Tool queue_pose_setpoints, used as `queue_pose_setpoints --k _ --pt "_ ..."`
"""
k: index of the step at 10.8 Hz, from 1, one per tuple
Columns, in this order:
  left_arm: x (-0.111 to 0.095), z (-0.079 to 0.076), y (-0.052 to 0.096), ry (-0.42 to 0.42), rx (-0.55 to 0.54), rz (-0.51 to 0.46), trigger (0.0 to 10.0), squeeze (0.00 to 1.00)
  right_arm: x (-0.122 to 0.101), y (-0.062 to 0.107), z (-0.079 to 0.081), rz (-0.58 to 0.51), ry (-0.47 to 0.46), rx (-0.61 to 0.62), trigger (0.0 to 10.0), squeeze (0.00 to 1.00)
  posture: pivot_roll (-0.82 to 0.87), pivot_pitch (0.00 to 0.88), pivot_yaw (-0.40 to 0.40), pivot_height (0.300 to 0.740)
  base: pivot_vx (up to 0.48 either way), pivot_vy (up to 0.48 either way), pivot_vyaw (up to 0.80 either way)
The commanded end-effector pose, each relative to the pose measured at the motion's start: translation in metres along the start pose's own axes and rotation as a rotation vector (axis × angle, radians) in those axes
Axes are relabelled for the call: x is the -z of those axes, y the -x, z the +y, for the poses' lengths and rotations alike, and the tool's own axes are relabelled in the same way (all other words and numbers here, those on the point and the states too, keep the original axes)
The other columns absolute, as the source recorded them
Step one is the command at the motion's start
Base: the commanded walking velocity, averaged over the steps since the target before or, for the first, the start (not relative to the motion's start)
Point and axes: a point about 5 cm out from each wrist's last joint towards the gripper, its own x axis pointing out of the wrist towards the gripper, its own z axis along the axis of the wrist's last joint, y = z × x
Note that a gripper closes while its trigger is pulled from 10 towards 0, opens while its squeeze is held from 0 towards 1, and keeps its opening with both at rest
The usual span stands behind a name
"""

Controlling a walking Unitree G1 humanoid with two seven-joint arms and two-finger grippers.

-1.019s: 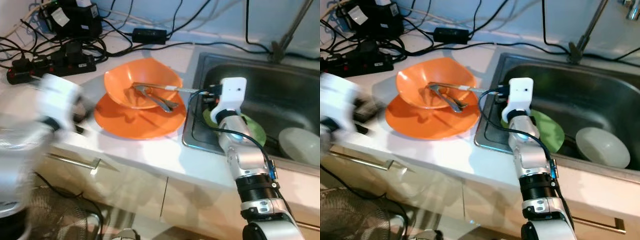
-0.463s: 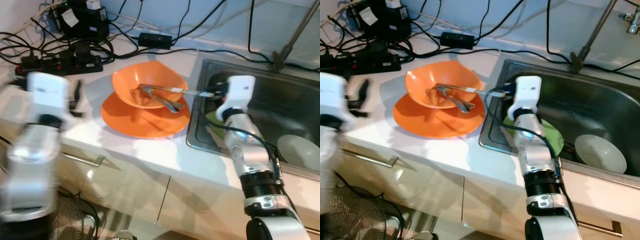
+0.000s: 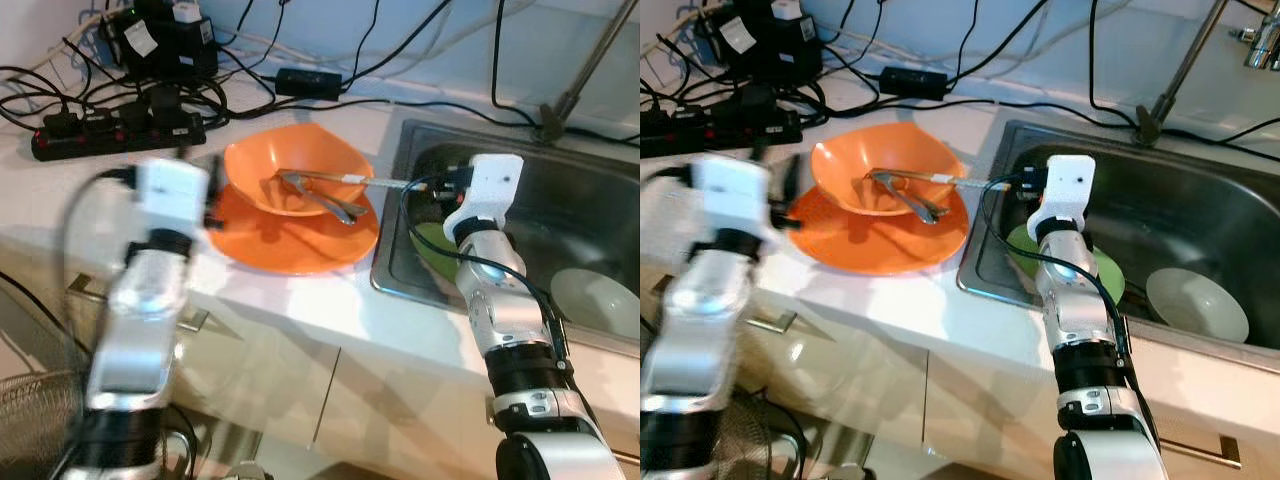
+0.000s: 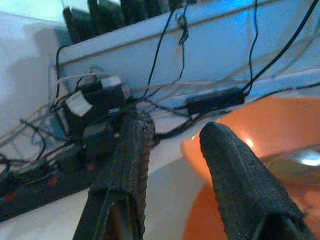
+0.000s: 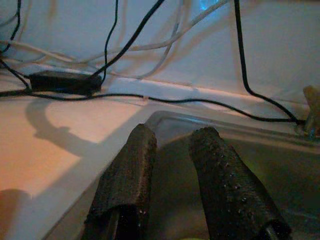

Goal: Kitchen organization

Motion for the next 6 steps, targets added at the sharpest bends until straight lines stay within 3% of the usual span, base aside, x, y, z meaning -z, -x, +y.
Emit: queue_pose_setpoints --k 1,3,6 --pt "-0.0056 -0.0070 -0.0069 -0.023 0.007 -0.043 10.0 0.00 0.0038 0.0018 -0.0058 0.003 -0.005 0.023 10.0 0.00 0.28 0.061 -0.045 0.740 0.000 0.000 0.00" --pt "-0.0076 -0.0130 -0.0116 -0.023 0.013 -0.069 10.0 0.00 0.0039 0.0021 -0.0034 -0.002 -0.020 0.020 10.0 0.00 0.27 0.060 -0.037 0.740 0.000 -0.163 0.00" --pt "-0.0085 -0.0109 -0.0141 -0.012 -0.010 -0.089 10.0 0.00 0.0032 0.0025 -0.0025 -0.010 -0.031 0.006 10.0 0.00 0.27 0.054 -0.037 0.740 0.000 -0.442 0.00"
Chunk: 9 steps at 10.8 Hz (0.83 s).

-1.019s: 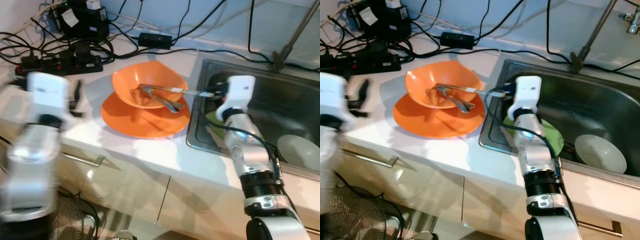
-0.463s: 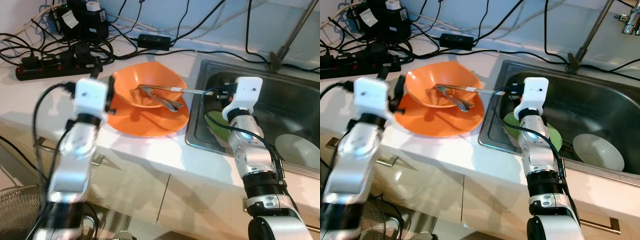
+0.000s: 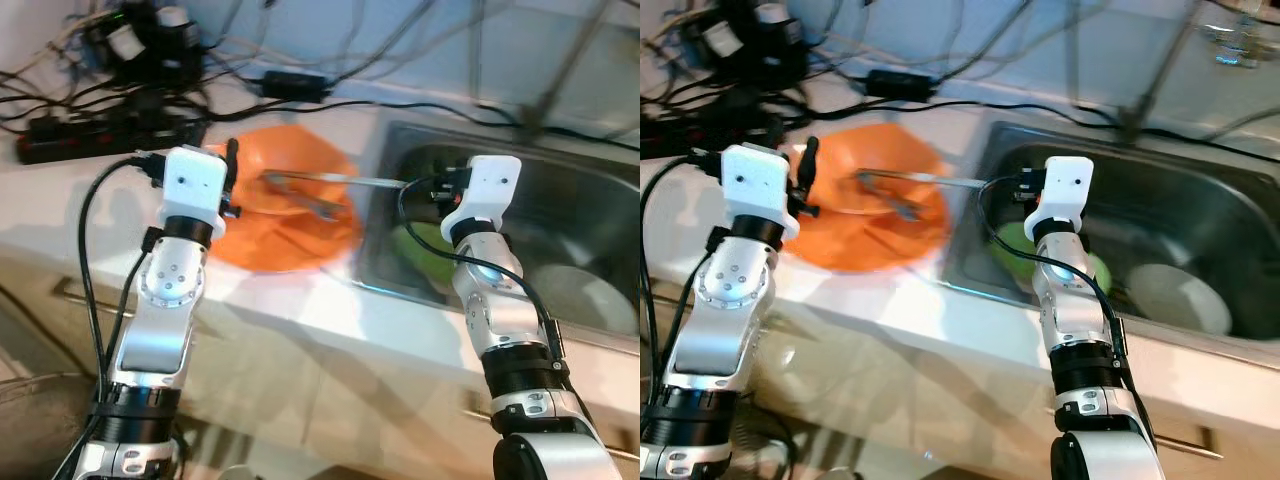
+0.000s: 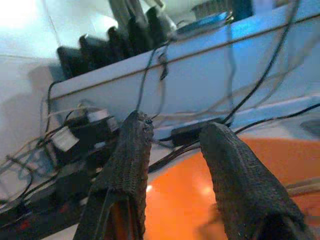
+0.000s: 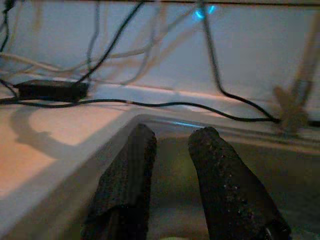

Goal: Kitchen organization

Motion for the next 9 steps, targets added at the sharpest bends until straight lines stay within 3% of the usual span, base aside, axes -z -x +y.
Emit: queue_pose_setpoints --k 1,3,5,9 --pt "-0.003 -0.003 -0.002 -0.005 0.006 -0.015 10.0 0.00 0.001 0.001 -0.005 -0.005 -0.005 0.010 10.0 0.00 0.27 0.052 -0.038 0.740 0.000 -0.480 0.00" --pt "-0.006 -0.001 -0.004 -0.007 0.001 -0.026 10.0 0.00 0.002 0.001 -0.002 -0.002 0.006 -0.004 10.0 0.00 0.26 0.045 -0.042 0.740 0.000 -0.441 0.00" --pt "-0.008 0.003 -0.005 0.003 -0.013 -0.042 10.0 0.00 0.001 0.002 0.000 -0.002 0.012 -0.020 10.0 0.00 0.26 0.042 -0.042 0.740 0.000 0.000 0.00" --pt "-0.013 0.023 -0.009 -0.081 -0.032 -0.045 10.0 0.00 0.002 0.002 0.005 0.004 0.040 -0.057 10.0 0.00 0.26 0.055 -0.049 0.740 0.000 0.000 0.00"
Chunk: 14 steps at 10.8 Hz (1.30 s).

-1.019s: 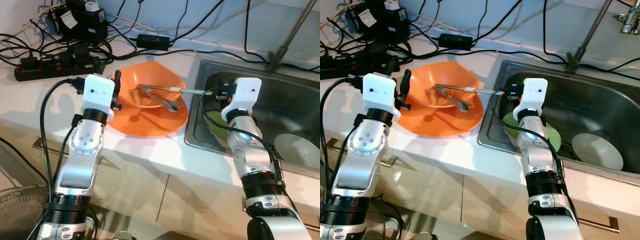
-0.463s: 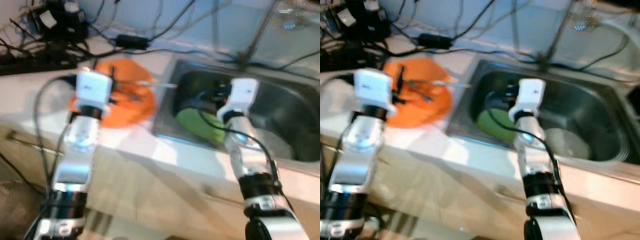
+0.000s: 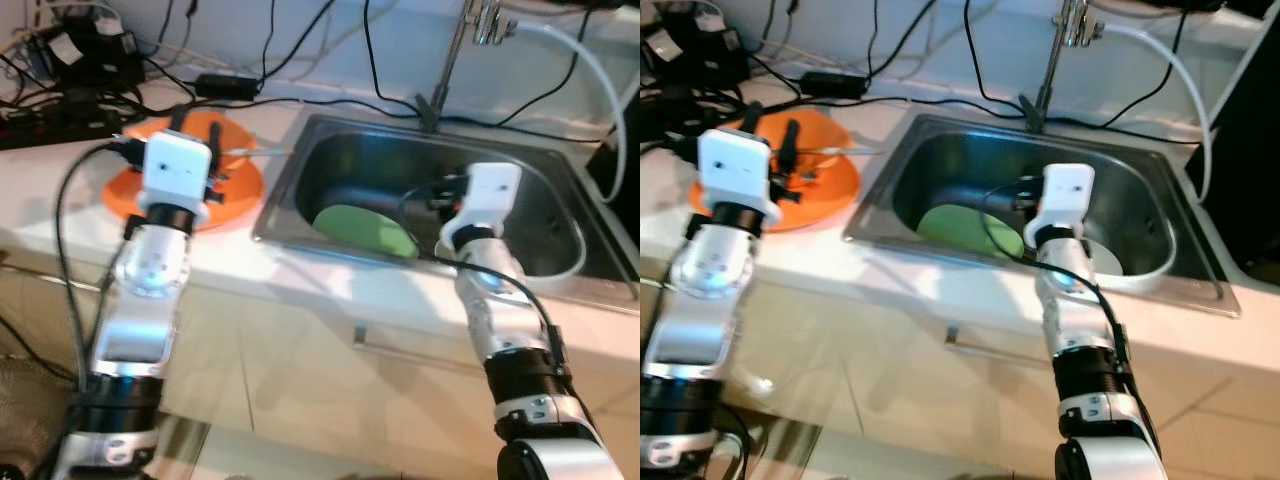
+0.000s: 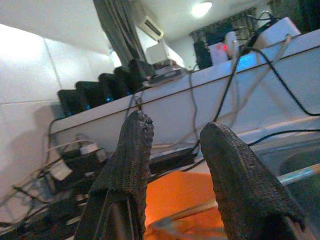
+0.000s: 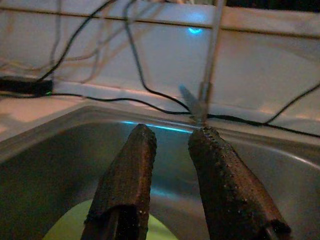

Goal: Kitchen organization

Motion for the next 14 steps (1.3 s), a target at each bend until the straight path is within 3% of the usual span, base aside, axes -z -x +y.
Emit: queue_pose_setpoints --k 1,3,10,14 --pt "-0.007 0.001 -0.003 -0.015 0.009 -0.021 10.0 0.00 -0.006 -0.003 0.001 -0.015 0.012 -0.014 10.0 0.00 0.27 0.056 -0.052 0.740 0.000 0.000 0.00" --pt "-0.002 -0.002 -0.002 -0.024 0.026 0.007 10.0 0.00 -0.007 -0.004 0.002 -0.018 0.011 -0.021 10.0 0.00 0.26 0.060 -0.053 0.740 0.000 0.000 0.49" --pt "0.002 -0.018 0.000 0.004 0.109 0.020 10.0 0.00 -0.004 -0.004 0.002 0.003 -0.022 -0.003 10.0 0.00 0.26 0.063 -0.049 0.740 0.000 0.000 0.00" --pt "0.001 -0.018 -0.001 -0.025 0.116 0.023 10.0 0.00 -0.005 -0.004 0.004 -0.007 -0.032 -0.004 10.0 0.00 0.26 0.059 -0.047 0.740 0.000 0.000 -0.15"
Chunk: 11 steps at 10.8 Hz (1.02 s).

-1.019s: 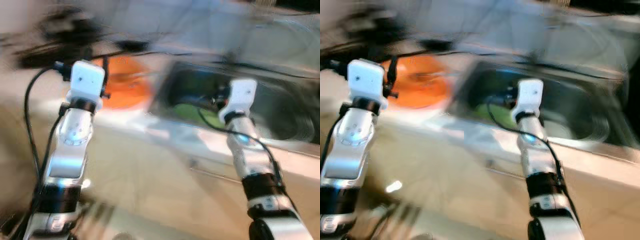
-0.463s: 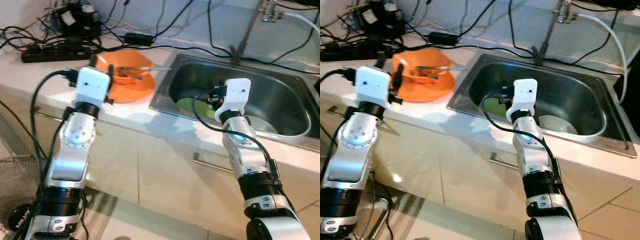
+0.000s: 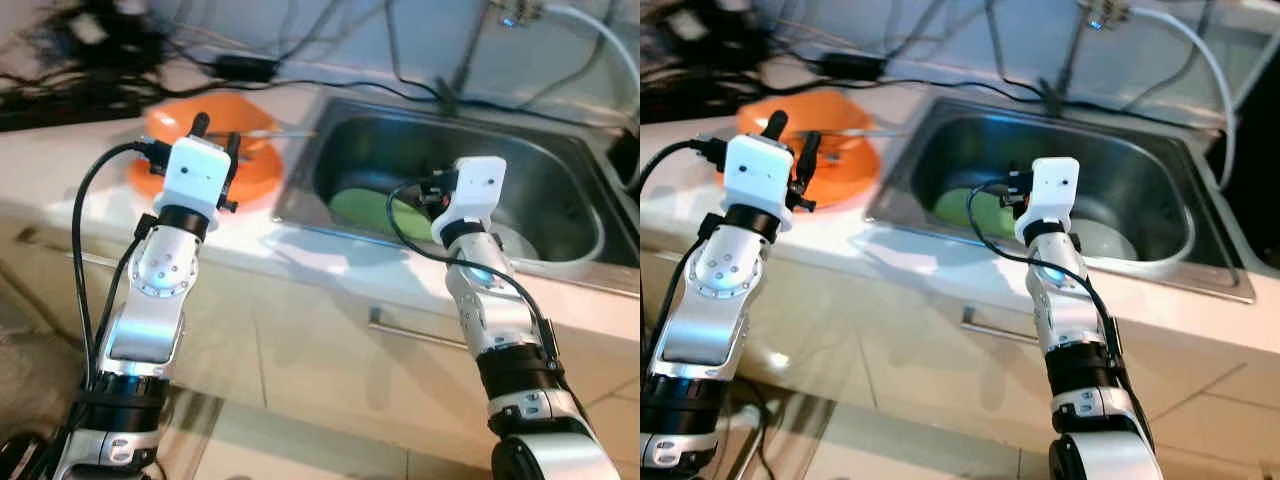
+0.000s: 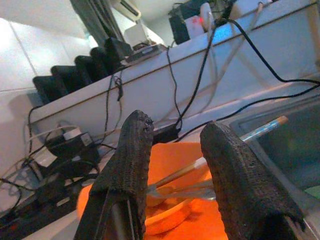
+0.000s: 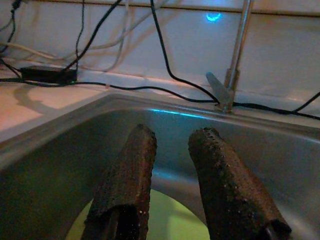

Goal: Kitchen organization

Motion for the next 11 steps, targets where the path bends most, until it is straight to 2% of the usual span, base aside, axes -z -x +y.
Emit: queue_pose_setpoints --k 1,3,4,11 --pt "-0.0015 -0.0008 -0.0016 -0.021 0.010 -0.002 10.0 0.00 -0.0001 -0.0004 -0.0005 0.003 -0.006 0.007 10.0 0.00 0.26 0.058 -0.049 0.740 0.244 0.000 0.00" --pt "-0.0042 0.0008 -0.0016 -0.013 0.004 -0.011 10.0 0.00 0.0003 -0.0017 -0.0004 0.012 -0.024 0.008 10.0 0.00 0.27 0.058 -0.051 0.740 0.274 0.000 0.00" --pt "-0.0052 0.0010 -0.0017 -0.012 0.002 -0.015 10.0 0.00 0.0007 -0.0020 0.0002 0.016 -0.027 0.005 10.0 0.00 0.27 0.058 -0.052 0.740 0.274 0.000 -0.80" --pt "-0.0082 0.0017 -0.0029 -0.009 -0.006 -0.028 10.0 0.00 -0.0007 -0.0019 0.0002 0.002 -0.025 0.003 10.0 0.00 0.26 0.049 -0.049 0.740 0.295 0.000 0.00"
